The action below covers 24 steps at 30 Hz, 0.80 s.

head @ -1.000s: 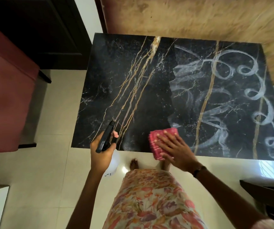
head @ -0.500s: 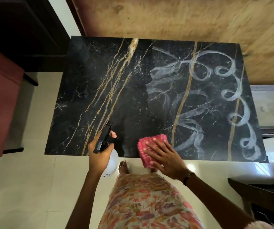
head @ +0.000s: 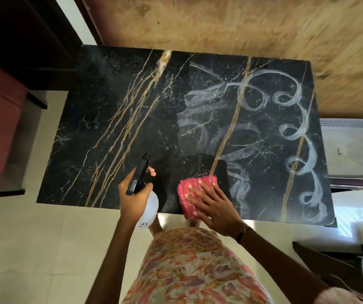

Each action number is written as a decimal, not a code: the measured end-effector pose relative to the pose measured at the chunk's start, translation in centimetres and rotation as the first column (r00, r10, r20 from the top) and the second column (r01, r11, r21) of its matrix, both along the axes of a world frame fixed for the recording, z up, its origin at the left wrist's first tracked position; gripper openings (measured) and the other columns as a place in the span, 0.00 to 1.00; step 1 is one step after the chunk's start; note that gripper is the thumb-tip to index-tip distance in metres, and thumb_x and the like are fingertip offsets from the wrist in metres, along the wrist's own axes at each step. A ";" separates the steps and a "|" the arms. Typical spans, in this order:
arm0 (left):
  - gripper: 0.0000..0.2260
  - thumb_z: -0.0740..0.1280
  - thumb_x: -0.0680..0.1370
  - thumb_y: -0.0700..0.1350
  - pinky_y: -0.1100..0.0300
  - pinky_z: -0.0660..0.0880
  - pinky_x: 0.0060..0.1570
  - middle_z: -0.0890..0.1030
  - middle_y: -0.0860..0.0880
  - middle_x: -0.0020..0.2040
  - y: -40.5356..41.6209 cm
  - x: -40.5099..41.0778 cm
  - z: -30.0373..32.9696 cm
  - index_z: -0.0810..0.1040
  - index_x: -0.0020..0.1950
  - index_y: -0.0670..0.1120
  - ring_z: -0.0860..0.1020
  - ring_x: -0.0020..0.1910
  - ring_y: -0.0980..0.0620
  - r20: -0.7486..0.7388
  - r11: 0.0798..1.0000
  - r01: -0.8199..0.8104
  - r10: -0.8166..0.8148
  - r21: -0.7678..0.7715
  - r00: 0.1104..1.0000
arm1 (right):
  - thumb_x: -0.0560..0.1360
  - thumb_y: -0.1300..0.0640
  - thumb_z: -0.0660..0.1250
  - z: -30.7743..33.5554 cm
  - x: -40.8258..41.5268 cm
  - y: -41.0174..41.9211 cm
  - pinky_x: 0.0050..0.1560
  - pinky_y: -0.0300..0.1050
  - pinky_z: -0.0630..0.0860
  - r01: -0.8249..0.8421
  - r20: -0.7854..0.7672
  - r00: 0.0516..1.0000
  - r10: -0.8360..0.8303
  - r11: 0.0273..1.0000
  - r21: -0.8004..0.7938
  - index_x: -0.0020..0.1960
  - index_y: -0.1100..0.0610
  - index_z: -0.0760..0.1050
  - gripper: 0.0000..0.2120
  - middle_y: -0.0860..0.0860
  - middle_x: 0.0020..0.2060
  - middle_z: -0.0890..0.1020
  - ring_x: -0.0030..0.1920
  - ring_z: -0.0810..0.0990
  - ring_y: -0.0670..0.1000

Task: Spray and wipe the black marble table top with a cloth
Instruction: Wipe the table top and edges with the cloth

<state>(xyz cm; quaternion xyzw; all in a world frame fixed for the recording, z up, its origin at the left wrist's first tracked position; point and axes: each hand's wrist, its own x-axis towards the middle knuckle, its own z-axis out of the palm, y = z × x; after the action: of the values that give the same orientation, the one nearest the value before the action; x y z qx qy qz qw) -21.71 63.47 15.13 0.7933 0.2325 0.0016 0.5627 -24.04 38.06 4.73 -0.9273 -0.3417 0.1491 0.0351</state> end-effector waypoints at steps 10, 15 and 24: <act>0.14 0.61 0.71 0.24 0.32 0.72 0.51 0.76 0.51 0.34 -3.2 1.9 0.5 0.78 0.49 0.39 0.74 0.32 0.53 0.094 0.996 0.067 -0.061 -0.064 0.994 | 0.81 0.41 0.44 1.0 8.4 -5.3 0.76 0.62 0.48 0.294 0.053 0.955 -0.292 0.955 -0.038 0.77 0.47 0.50 0.26 0.51 0.77 0.53 0.78 0.47 0.56; 0.12 0.62 0.70 0.29 0.44 0.71 0.43 0.76 0.51 0.32 -4.1 2.7 0.5 0.79 0.48 0.40 0.73 0.31 0.54 0.103 0.993 0.057 -0.046 -0.100 0.994 | 0.81 0.42 0.48 0.5 8.4 1.0 0.75 0.63 0.48 0.110 0.028 0.994 -0.110 0.994 0.026 0.76 0.46 0.53 0.25 0.50 0.76 0.57 0.77 0.52 0.57; 0.14 0.61 0.71 0.24 0.49 0.70 0.45 0.76 0.51 0.33 -3.8 5.9 0.6 0.78 0.48 0.38 0.74 0.31 0.56 0.082 0.993 0.104 -0.098 -0.064 0.992 | 0.81 0.40 0.45 0.2 11.9 -6.2 0.75 0.60 0.50 0.131 0.041 0.991 -0.130 0.991 -0.016 0.77 0.45 0.51 0.25 0.49 0.77 0.56 0.78 0.49 0.54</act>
<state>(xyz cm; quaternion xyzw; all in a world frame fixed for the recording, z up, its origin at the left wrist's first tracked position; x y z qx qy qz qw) -15.80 59.66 15.76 0.7837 0.1697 -0.0035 0.5975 -12.19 31.83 4.91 -0.9507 -0.2795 0.1311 0.0293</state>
